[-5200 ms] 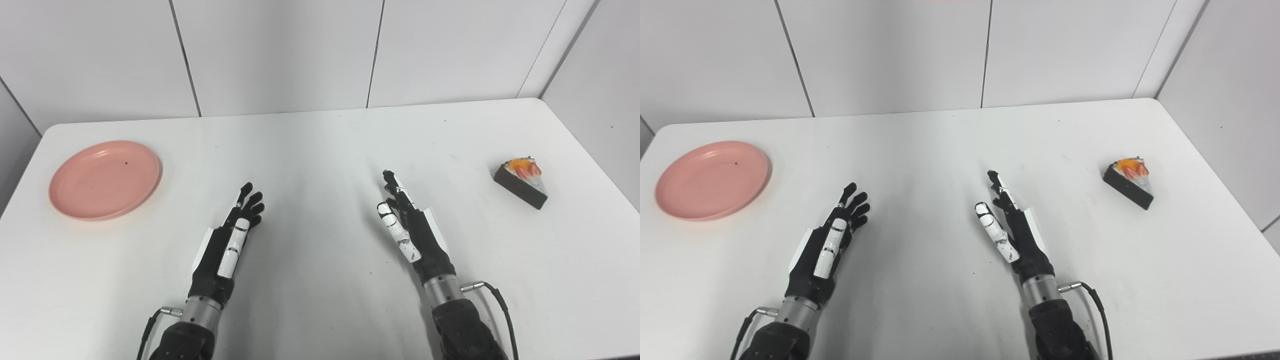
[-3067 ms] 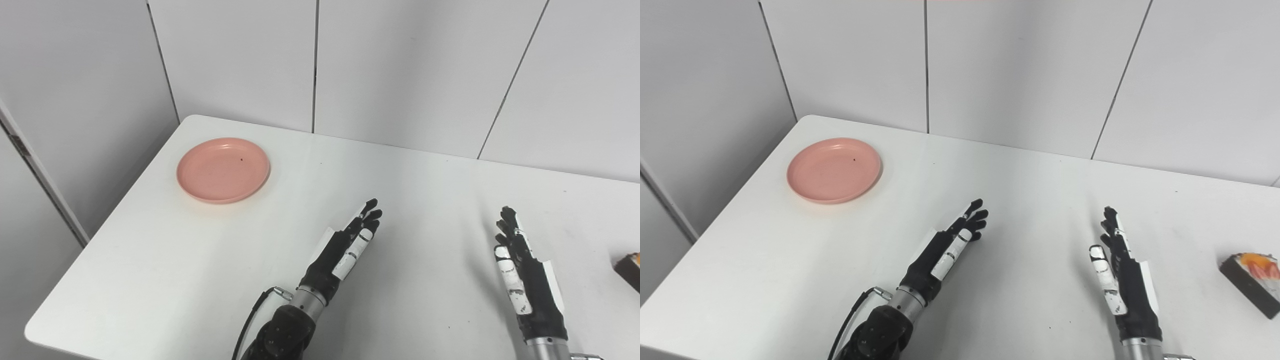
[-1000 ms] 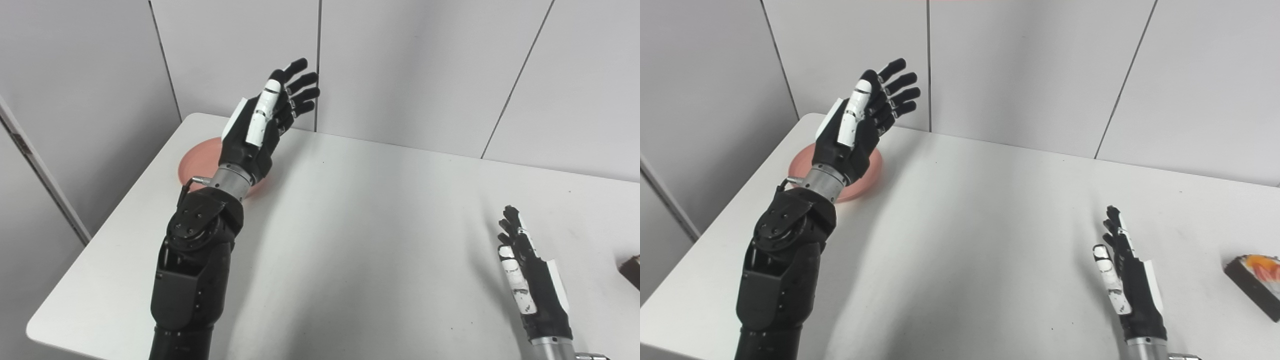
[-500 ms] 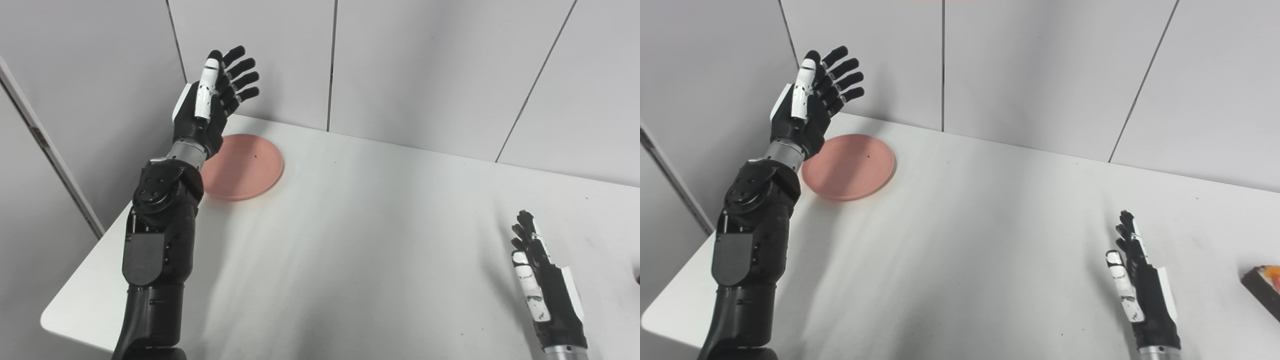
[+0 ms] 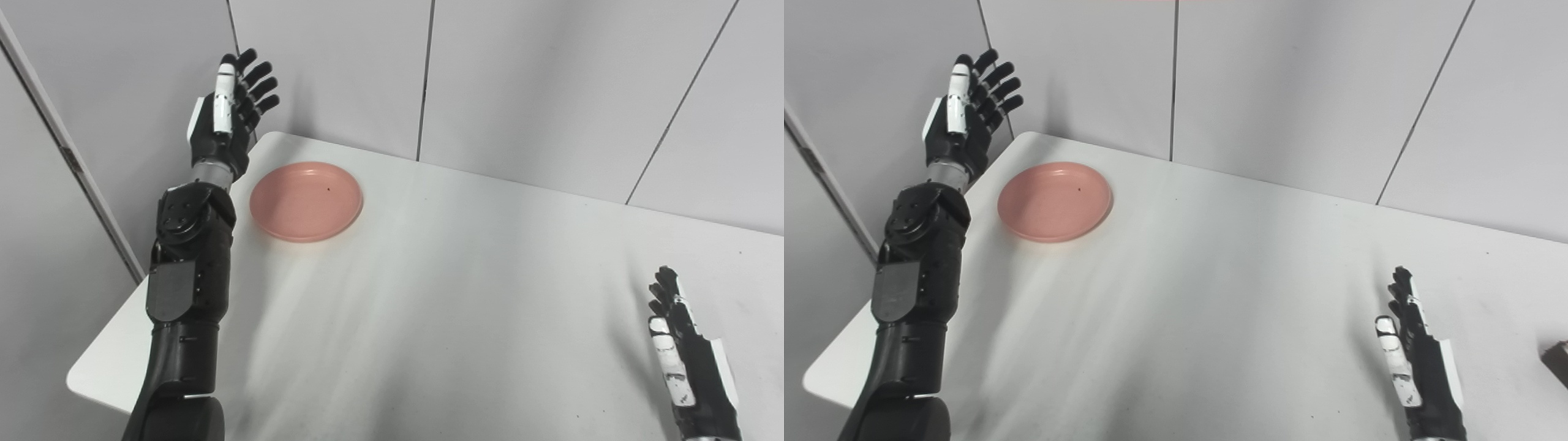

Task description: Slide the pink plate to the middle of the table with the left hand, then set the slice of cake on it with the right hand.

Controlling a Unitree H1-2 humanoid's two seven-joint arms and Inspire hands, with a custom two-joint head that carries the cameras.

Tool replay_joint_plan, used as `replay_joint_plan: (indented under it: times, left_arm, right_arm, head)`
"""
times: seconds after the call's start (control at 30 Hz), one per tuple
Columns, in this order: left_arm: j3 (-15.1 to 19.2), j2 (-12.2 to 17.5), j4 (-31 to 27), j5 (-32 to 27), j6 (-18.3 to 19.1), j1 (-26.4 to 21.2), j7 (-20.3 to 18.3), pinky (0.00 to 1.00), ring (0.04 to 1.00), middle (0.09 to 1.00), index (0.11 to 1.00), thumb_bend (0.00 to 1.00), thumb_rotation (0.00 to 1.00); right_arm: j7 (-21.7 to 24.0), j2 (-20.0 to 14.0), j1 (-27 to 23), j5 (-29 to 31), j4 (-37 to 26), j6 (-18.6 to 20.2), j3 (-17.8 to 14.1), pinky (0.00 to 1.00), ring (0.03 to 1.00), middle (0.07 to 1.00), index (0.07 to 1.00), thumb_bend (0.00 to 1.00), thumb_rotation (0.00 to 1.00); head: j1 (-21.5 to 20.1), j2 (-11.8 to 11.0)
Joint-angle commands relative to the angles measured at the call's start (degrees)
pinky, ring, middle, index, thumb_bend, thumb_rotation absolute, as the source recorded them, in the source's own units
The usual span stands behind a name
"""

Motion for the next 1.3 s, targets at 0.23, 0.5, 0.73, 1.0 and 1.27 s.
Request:
replay_joint_plan:
  times: [0.23, 0.5, 0.73, 1.0, 1.27]
  left_arm:
    - [2.1, 2.7, 4.5, -1.6, -5.9, -1.8, 0.8, 0.88, 0.872, 0.88, 0.87, 0.43, 1.0]
    - [2.3, 3.4, 7.1, -1.8, -7.4, -1.2, 1.0, 0.89, 0.876, 0.875, 0.873, 0.42, 1.0]
    - [2.8, 3.1, 9.6, -2.5, -7.9, 0.0, 0.9, 0.91, 0.902, 0.906, 0.895, 0.42, 1.0]
    - [3.0, 2.5, 12.3, -2.9, -8.6, 1.1, 1.3, 0.92, 0.901, 0.899, 0.895, 0.4, 1.0]
    - [2.1, 2.0, 17.3, -3.5, -10.5, 2.0, -0.1, 0.92, 0.909, 0.905, 0.901, 0.39, 1.0]
  right_arm:
    - [0.3, -0.4, 3.5, 0.2, 2.1, -0.3, -0.5, 0.96, 0.967, 0.985, 0.979, 0.32, 1.0]
    - [0.4, -0.4, 3.5, 0.2, 1.7, 0.0, -0.6, 0.95, 0.966, 0.985, 0.978, 0.31, 1.0]
    - [0.7, -0.3, 3.6, 0.6, 1.7, 0.3, -0.7, 0.95, 0.969, 0.986, 0.977, 0.33, 1.0]
    - [0.9, -0.5, 3.6, 0.6, 1.6, 0.0, -0.8, 0.95, 0.968, 0.985, 0.975, 0.33, 1.0]
    - [1.0, -0.6, 3.6, 0.9, 1.8, -0.3, -0.9, 0.95, 0.968, 0.986, 0.978, 0.33, 1.0]
  head:
    - [0.0, 0.3]
    - [0.1, 0.5]
    - [-0.1, 0.7]
    - [0.0, 0.9]
    - [0.0, 1.0]
